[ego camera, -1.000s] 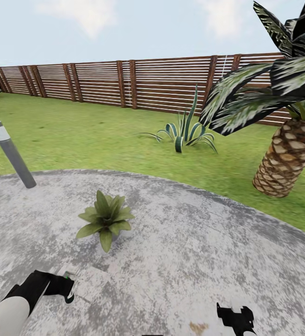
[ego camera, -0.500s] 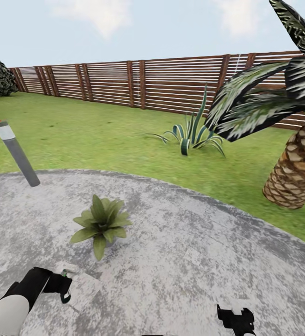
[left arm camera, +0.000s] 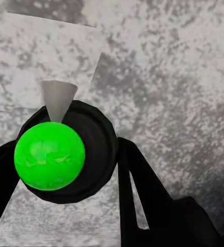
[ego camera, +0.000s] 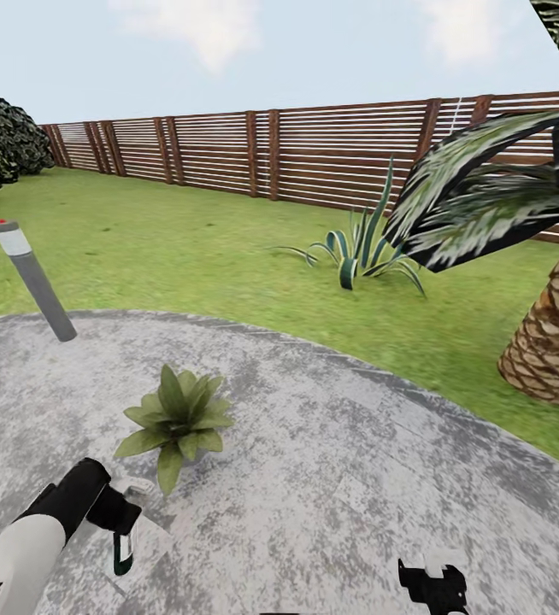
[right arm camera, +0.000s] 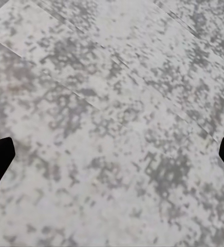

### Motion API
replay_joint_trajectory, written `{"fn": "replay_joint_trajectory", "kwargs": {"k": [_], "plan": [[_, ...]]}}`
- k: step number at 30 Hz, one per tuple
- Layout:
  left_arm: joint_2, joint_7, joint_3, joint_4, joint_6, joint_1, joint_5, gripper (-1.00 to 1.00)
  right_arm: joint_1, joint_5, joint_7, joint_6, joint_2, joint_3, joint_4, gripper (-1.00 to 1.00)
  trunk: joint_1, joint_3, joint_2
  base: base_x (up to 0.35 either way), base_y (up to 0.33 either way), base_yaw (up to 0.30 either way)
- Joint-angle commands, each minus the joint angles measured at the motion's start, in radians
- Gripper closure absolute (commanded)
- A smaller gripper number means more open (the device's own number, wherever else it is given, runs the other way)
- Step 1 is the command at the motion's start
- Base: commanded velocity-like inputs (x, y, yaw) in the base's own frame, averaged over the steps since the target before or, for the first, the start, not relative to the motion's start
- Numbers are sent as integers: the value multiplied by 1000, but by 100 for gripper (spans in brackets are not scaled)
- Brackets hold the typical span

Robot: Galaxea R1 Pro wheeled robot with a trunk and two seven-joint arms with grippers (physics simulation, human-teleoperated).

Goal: Pick up the pesticide atomizer in the garden and spray insectifuge to fully cover both potted plants in the garden.

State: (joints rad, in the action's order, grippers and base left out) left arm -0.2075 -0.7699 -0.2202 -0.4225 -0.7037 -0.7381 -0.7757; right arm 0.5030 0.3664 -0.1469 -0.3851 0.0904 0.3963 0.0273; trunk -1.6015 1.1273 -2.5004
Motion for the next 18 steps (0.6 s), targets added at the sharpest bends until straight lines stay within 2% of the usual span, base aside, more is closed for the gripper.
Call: {"fn": "replay_joint_trajectory", "kwargs": {"k": [1, 3, 4, 6, 11, 18], "plan": [[-2, -61, 40, -28, -16, -2, -14, 100, 0, 6, -3, -1, 0, 9, 1, -100, 0, 1, 0, 6, -3, 15], [-4, -129, 70, -99, -74, -10, -15, 100, 0, 6, -3, -1, -1, 9, 1, -100, 0, 1, 0, 2, -1, 12], [-4, -140, 74, -148, -145, -15, -13, 100, 0, 6, -3, -1, -1, 9, 1, -100, 0, 1, 0, 0, 0, 189], [1, -146, 76, -186, -184, -15, -11, 100, 0, 6, -1, -1, 0, 9, 0, -100, 0, 1, 0, 72, -165, 73], [2, -146, 75, -223, -187, -16, -14, 100, -2, 2, 1, -1, 0, 9, -1, -100, 0, 1, 0, -167, -212, 3], [-3, -146, 75, -237, -187, -16, -14, 100, -2, 2, 0, -3, -1, 10, 0, -100, 0, 1, 0, -41, -28, 14]]}}
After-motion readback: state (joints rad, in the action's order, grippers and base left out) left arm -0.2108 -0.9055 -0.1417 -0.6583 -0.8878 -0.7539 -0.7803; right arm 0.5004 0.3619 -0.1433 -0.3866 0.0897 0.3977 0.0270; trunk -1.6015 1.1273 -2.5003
